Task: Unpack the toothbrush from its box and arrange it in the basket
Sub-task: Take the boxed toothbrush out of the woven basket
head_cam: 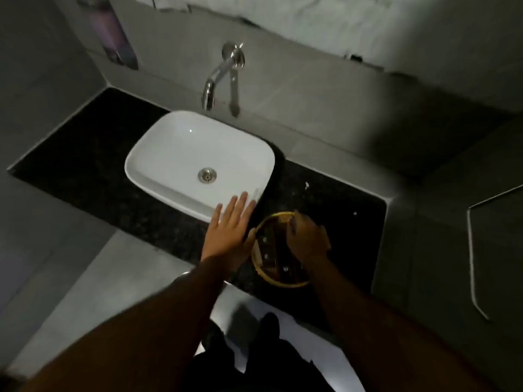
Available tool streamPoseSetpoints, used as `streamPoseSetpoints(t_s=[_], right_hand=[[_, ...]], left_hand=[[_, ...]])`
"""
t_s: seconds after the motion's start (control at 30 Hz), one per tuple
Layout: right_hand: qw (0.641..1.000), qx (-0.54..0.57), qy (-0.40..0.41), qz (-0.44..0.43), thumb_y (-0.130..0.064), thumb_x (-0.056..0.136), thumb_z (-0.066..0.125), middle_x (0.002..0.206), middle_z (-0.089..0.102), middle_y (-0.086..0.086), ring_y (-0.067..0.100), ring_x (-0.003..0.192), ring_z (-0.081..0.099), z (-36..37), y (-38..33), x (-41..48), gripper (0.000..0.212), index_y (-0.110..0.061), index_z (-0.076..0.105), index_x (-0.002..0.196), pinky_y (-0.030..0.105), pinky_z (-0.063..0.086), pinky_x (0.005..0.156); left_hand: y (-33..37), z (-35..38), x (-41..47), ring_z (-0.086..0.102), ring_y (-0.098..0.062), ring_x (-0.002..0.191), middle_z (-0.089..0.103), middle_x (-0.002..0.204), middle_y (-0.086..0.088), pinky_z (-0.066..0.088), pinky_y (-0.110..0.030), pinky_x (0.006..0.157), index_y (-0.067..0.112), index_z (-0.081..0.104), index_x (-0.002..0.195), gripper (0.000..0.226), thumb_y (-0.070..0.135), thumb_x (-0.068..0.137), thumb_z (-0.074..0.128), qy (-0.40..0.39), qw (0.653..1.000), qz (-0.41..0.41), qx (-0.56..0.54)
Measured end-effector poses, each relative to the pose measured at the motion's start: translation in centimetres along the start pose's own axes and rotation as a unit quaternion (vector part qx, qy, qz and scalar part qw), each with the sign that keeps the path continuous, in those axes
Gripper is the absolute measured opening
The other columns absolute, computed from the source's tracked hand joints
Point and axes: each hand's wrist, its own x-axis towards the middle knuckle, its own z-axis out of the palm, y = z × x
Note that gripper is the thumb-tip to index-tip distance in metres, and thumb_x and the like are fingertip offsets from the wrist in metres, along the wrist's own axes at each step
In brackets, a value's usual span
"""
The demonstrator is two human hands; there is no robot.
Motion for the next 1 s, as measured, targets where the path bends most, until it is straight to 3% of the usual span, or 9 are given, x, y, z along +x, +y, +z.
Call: streamPoseSetpoints(t_s=[0.1,0.2,0.3,0.43,0.6,0.73,0.8,0.9,1.0], right_hand=[[0.998,0.037,0.011,0.046,-0.039,0.101,0.054,0.163,0.044,0.004,0.026,0.156,0.032,2.7,2.4,-1.8,0.057,-0.031,0.045,0.157,0.041,0.011,0.133],[0.981,0.143,-0.024,0.13,-0.035,0.097,0.067,0.174,0.021,0.007,0.03,0.161,0.02,4.7,3.7,-2.2,0.071,-0.023,0.038,0.161,0.044,0.024,0.13],[0.98,0.118,-0.066,0.144,-0.035,0.095,0.072,0.167,0.037,0.012,0.034,0.155,0.036,5.8,4.5,-1.6,0.076,-0.014,0.039,0.16,0.047,0.033,0.127],[0.968,0.173,-0.057,0.174,-0.033,0.094,0.073,0.142,0.064,0.017,0.037,0.135,0.059,5.8,4.2,-1.4,0.053,-0.006,0.063,0.138,0.051,0.05,0.113],[0.967,0.199,-0.006,0.162,-0.027,0.089,0.079,0.142,0.061,0.011,0.033,0.131,0.062,4.1,4.0,-3.1,0.038,-0.01,0.069,0.122,0.04,0.052,0.106],[0.98,0.187,0.032,0.058,-0.023,0.085,0.08,0.157,0.043,0.004,0.018,0.155,0.029,2.4,3.5,-5.5,0.036,-0.016,0.07,0.119,0.022,0.023,0.117],[0.987,0.16,0.023,-0.006,-0.031,0.089,0.075,0.135,0.06,0.007,0.016,0.141,0.049,1.1,2.5,-6.6,0.027,-0.019,0.071,0.113,0.004,0.013,0.117],[0.98,0.188,0.023,-0.068,-0.027,0.087,0.078,0.1,0.066,0.002,0.011,0.088,0.061,-1.2,1.0,-7.8,0.017,-0.017,0.075,0.101,0.016,0.051,0.086],[0.965,0.225,0.055,-0.124,-0.014,0.082,0.08,0.091,0.062,-0.001,-0.009,0.08,0.058,-2.9,0.1,-8.8,0.012,-0.014,0.075,0.093,0.001,0.046,0.077]], left_hand=[[0.3,2.8,-3.3,0.03,-0.028,0.169,0.026,0.183,-0.005,0.02,-0.054,0.136,0.023,0.031,0.173,0.071,0.048,0.107,0.044,-0.052,0.998,0.02,-0.008],[0.1,4.5,-6.1,0.024,-0.025,0.171,0.022,0.184,-0.003,0.012,-0.051,0.138,0.024,0.029,0.173,0.071,0.047,0.108,0.045,-0.081,0.996,0.025,0.005],[-0.4,5.0,-7.2,0.022,-0.024,0.171,0.022,0.184,-0.002,0.0,-0.046,0.137,0.025,0.027,0.173,0.07,0.047,0.109,0.043,-0.091,0.995,0.029,0.016],[-0.3,4.7,-7.1,0.021,-0.022,0.171,0.023,0.183,-0.002,-0.004,-0.044,0.136,0.025,0.028,0.173,0.068,0.049,0.11,0.039,-0.089,0.996,0.011,0.003],[0.6,2.8,-4.2,0.028,-0.024,0.169,0.031,0.181,-0.003,0.013,-0.044,0.139,0.023,0.03,0.173,0.068,0.053,0.112,0.035,-0.108,0.99,-0.059,-0.067],[2.0,-0.6,-0.3,0.06,-0.03,0.145,0.064,0.155,-0.009,0.045,-0.041,0.122,0.02,0.06,0.154,0.051,0.049,0.114,0.044,-0.093,0.924,-0.209,-0.307],[2.8,-2.6,1.9,0.062,-0.031,0.141,0.068,0.15,-0.013,0.046,-0.042,0.121,0.017,0.065,0.148,0.05,0.049,0.115,0.046,-0.12,0.86,-0.255,-0.426],[2.7,-4.2,4.2,0.075,-0.034,0.093,0.078,0.102,-0.02,0.063,-0.05,0.092,0.002,0.076,0.114,0.05,0.045,0.115,0.051,-0.151,0.818,-0.243,-0.499],[2.0,-5.6,4.5,0.063,-0.025,0.053,0.07,0.069,-0.014,0.054,-0.031,0.057,-0.004,0.073,0.089,0.061,0.045,0.115,0.05,-0.156,0.828,-0.196,-0.501]])
